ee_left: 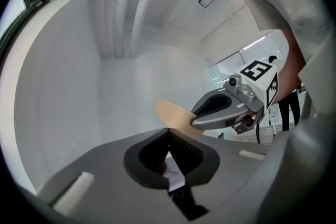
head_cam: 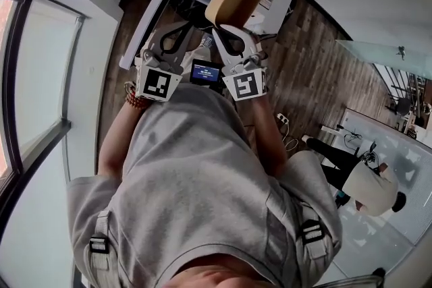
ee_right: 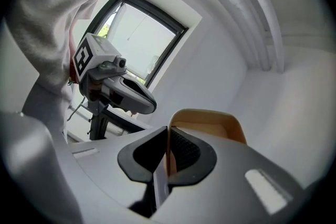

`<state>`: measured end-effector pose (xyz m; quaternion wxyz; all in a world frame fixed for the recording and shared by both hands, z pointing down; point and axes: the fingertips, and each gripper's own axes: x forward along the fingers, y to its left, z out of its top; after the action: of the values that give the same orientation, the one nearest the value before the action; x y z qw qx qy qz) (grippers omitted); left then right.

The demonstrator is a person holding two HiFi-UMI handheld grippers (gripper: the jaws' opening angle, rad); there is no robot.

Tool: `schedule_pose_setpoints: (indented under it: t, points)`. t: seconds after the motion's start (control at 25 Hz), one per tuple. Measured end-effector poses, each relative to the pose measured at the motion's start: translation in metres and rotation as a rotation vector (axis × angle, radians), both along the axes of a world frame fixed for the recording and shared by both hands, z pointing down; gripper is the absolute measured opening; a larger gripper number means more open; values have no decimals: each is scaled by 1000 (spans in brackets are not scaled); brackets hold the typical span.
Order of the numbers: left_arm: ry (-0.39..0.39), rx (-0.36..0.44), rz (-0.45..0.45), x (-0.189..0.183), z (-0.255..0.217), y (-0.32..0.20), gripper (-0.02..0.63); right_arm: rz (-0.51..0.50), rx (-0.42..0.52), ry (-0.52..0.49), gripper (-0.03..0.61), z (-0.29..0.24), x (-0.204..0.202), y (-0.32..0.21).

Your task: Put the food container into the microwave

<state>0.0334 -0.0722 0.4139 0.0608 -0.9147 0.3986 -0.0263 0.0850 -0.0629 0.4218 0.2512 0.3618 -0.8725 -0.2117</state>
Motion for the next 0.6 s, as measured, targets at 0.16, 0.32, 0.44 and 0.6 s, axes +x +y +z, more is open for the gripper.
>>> schedule_pose_setpoints:
  t: [0.16, 0.32, 0.44, 0.6]
  points:
    - [8, 12, -18, -9, -3, -2, -2, -64, -20, 59, 34, 18, -11, 2]
    - [18, -12, -62, -19, -1, -6, -2, -173, -52, 186, 35, 50, -18, 14]
    - [14, -35, -67, -21, 3, -5, -2, -263, -65, 265, 35, 69, -27, 25]
    - [6, -51, -60, -18, 5, -6, -2, -360, -113, 330, 35, 94, -31, 32]
